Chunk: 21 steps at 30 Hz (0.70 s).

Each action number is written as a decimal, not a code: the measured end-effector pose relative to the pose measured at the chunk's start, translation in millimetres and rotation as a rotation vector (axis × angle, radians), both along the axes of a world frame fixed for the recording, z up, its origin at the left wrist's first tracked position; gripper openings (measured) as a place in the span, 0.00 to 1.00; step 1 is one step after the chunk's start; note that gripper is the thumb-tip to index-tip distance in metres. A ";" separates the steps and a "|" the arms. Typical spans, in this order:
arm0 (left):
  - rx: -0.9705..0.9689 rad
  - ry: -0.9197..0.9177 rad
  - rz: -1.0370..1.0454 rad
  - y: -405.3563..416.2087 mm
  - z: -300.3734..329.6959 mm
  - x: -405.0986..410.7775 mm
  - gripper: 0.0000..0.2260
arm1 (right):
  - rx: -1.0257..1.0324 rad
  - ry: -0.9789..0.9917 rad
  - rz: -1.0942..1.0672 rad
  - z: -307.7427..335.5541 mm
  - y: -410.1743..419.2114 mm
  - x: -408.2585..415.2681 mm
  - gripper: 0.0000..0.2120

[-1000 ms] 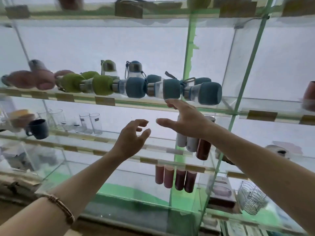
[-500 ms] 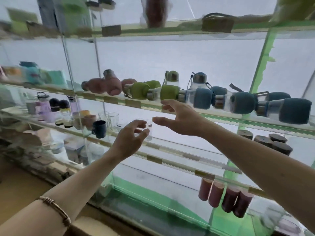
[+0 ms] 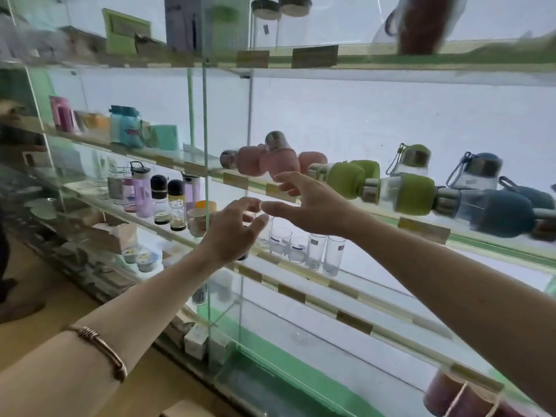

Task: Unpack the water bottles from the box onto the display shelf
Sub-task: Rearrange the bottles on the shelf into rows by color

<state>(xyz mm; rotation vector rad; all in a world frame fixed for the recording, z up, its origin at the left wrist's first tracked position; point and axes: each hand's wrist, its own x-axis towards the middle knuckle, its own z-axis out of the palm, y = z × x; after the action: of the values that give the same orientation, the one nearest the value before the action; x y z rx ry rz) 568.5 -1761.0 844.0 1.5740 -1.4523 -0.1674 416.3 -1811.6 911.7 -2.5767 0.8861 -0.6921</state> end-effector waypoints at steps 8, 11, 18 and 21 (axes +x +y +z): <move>0.015 -0.013 0.024 -60.9 -19.8 77.6 0.16 | -0.073 0.042 0.018 15.8 -86.6 74.7 0.32; -0.005 -0.083 0.054 -97.5 -1.7 105.1 0.16 | -0.107 -0.010 0.033 27.6 -123.6 104.9 0.33; -0.053 -0.262 0.111 -193.6 45.2 152.3 0.17 | -0.140 -0.025 0.030 40.0 -216.9 147.8 0.33; 0.022 -0.342 0.091 -216.7 47.6 172.6 0.24 | -0.145 0.030 0.044 33.9 -239.3 161.6 0.33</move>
<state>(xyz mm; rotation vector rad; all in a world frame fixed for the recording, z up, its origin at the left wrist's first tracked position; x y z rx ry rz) 741.2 -1977.7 891.6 1.7435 -1.6375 0.1474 577.8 -2050.9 945.6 -2.7326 0.8132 -0.7319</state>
